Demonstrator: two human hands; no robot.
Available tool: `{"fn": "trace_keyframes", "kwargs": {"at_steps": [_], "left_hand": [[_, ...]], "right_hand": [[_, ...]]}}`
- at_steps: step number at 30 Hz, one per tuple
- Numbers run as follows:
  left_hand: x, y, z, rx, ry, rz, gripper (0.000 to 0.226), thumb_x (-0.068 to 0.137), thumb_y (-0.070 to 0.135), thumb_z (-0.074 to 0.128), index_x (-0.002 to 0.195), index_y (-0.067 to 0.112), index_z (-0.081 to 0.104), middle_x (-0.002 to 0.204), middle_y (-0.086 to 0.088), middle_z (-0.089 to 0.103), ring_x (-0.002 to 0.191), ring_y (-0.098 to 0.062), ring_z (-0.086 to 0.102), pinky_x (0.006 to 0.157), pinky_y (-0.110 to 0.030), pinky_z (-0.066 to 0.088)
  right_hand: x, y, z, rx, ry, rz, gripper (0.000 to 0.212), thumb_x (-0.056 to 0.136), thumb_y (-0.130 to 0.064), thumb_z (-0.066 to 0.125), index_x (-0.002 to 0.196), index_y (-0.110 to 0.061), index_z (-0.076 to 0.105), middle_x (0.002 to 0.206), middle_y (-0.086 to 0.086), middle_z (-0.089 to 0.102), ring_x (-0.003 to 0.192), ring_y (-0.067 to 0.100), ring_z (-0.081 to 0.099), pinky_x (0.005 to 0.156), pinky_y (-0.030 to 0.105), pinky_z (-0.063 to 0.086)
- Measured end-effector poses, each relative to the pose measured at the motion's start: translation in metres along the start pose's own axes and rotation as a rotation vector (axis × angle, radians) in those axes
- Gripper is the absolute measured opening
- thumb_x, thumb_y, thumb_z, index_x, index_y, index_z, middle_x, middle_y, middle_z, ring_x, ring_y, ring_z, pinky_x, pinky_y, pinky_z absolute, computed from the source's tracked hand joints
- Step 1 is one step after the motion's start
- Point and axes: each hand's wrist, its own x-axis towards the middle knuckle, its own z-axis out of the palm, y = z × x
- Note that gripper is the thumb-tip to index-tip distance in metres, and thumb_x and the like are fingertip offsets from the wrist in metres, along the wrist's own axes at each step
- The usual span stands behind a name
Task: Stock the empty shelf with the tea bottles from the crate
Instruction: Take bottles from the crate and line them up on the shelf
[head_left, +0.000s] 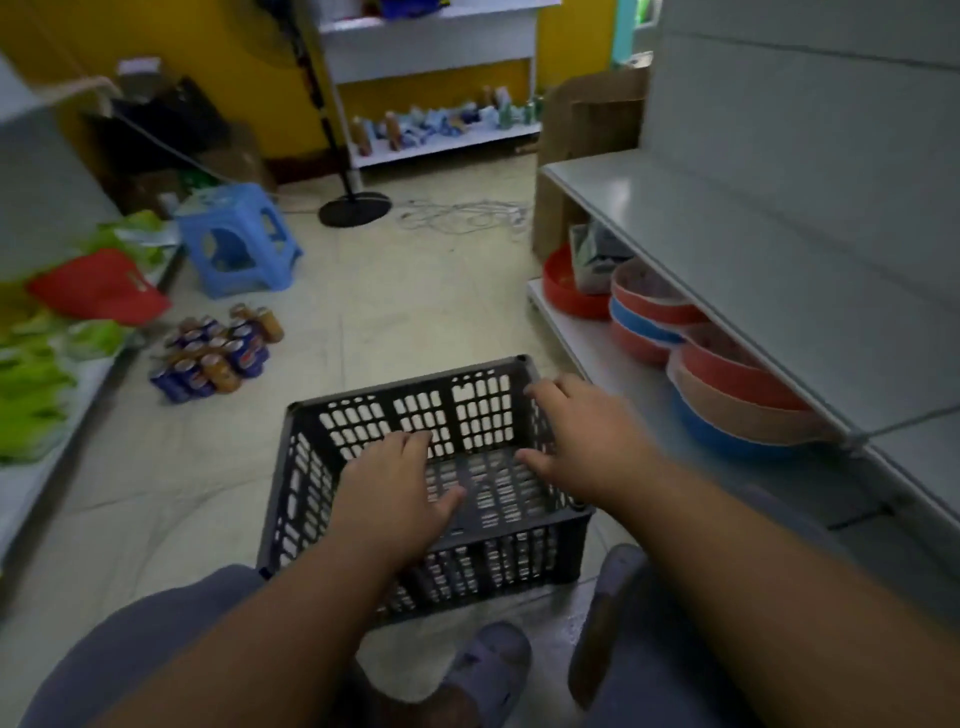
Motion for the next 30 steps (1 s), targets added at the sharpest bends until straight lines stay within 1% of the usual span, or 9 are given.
{"fn": "trace_keyframes", "kwargs": {"at_steps": [10, 12, 16, 18, 20, 23, 25, 28, 30], "left_hand": [[-0.024, -0.101, 0.068, -0.123, -0.112, -0.361, 0.069, 0.083, 0.057, 0.066, 0.138, 0.018, 0.051, 0.122, -0.006, 0.06, 0.109, -0.024, 0.056, 0.09, -0.039, 0.049], [-0.022, -0.12, 0.083, -0.15, -0.103, -0.376, 0.068, 0.085, 0.056, 0.065, 0.138, 0.017, 0.05, 0.121, -0.006, 0.06, 0.109, -0.024, 0.055, 0.089, -0.039, 0.048], [-0.015, -0.153, 0.117, -0.236, -0.123, -0.413, 0.069, 0.089, 0.052, 0.062, 0.144, 0.015, 0.042, 0.133, -0.008, 0.053, 0.12, -0.026, 0.049, 0.099, -0.042, 0.044], [-0.009, -0.169, 0.133, -0.25, -0.146, -0.408, 0.077, 0.089, 0.053, 0.061, 0.15, 0.015, 0.033, 0.145, -0.01, 0.046, 0.131, -0.028, 0.042, 0.109, -0.042, 0.037], [-0.004, -0.179, 0.148, -0.248, -0.169, -0.417, 0.087, 0.089, 0.06, 0.056, 0.156, 0.015, 0.022, 0.159, -0.012, 0.029, 0.145, -0.029, 0.025, 0.12, -0.042, 0.021], [-0.001, -0.184, 0.168, -0.214, -0.21, -0.459, 0.1, 0.089, 0.075, 0.034, 0.158, 0.013, -0.004, 0.167, -0.013, -0.007, 0.152, -0.025, -0.011, 0.121, -0.04, -0.008], [-0.002, -0.185, 0.176, -0.149, -0.198, -0.471, 0.103, 0.088, 0.078, 0.019, 0.156, 0.01, -0.016, 0.164, -0.015, -0.017, 0.15, -0.026, -0.02, 0.122, -0.043, -0.01], [-0.002, -0.185, 0.18, -0.115, -0.19, -0.471, 0.1, 0.089, 0.073, 0.012, 0.154, 0.003, -0.017, 0.164, -0.02, -0.015, 0.151, -0.03, -0.017, 0.123, -0.046, -0.002], [-0.002, -0.185, 0.18, -0.103, -0.195, -0.448, 0.099, 0.09, 0.071, 0.013, 0.155, 0.0, -0.013, 0.164, -0.022, -0.012, 0.152, -0.032, -0.014, 0.123, -0.048, 0.002]], "right_hand": [[0.107, -0.098, 0.111, 0.094, -0.316, -0.2, 0.074, 0.083, -0.055, 0.072, 0.141, -0.022, 0.042, 0.137, 0.009, 0.05, 0.121, 0.03, 0.053, 0.096, 0.044, 0.05], [0.124, -0.111, 0.134, 0.128, -0.358, -0.188, 0.074, 0.082, -0.057, 0.072, 0.139, -0.021, 0.044, 0.133, 0.008, 0.053, 0.113, 0.027, 0.056, 0.085, 0.038, 0.051], [0.159, -0.124, 0.183, 0.186, -0.505, -0.067, 0.062, 0.083, -0.052, 0.074, 0.131, -0.02, 0.05, 0.095, -0.006, 0.052, 0.08, 0.011, 0.054, 0.055, 0.023, 0.037], [0.18, -0.124, 0.211, 0.198, -0.59, 0.005, 0.051, 0.087, -0.046, 0.073, 0.126, -0.02, 0.053, 0.089, -0.008, 0.053, 0.079, 0.009, 0.055, 0.058, 0.025, 0.043], [0.197, -0.122, 0.241, 0.24, -0.64, 0.076, 0.048, 0.088, -0.045, 0.071, 0.125, -0.019, 0.054, 0.102, -0.002, 0.06, 0.087, 0.014, 0.06, 0.067, 0.03, 0.049], [0.205, -0.118, 0.292, 0.312, -0.646, 0.189, 0.056, 0.087, -0.047, 0.073, 0.13, -0.016, 0.054, 0.104, 0.0, 0.059, 0.08, 0.011, 0.055, 0.057, 0.022, 0.038], [0.204, -0.115, 0.324, 0.35, -0.636, 0.231, 0.058, 0.086, -0.047, 0.074, 0.131, -0.016, 0.054, 0.092, -0.007, 0.055, 0.075, 0.006, 0.053, 0.057, 0.022, 0.04], [0.206, -0.103, 0.362, 0.364, -0.641, 0.296, 0.048, 0.084, -0.047, 0.077, 0.117, -0.022, 0.053, 0.087, -0.009, 0.056, 0.08, 0.013, 0.063, 0.056, 0.023, 0.052], [0.211, -0.095, 0.381, 0.37, -0.643, 0.355, 0.045, 0.082, -0.049, 0.078, 0.103, -0.026, 0.045, 0.08, -0.011, 0.054, 0.071, 0.008, 0.059, 0.045, 0.019, 0.044]]}}
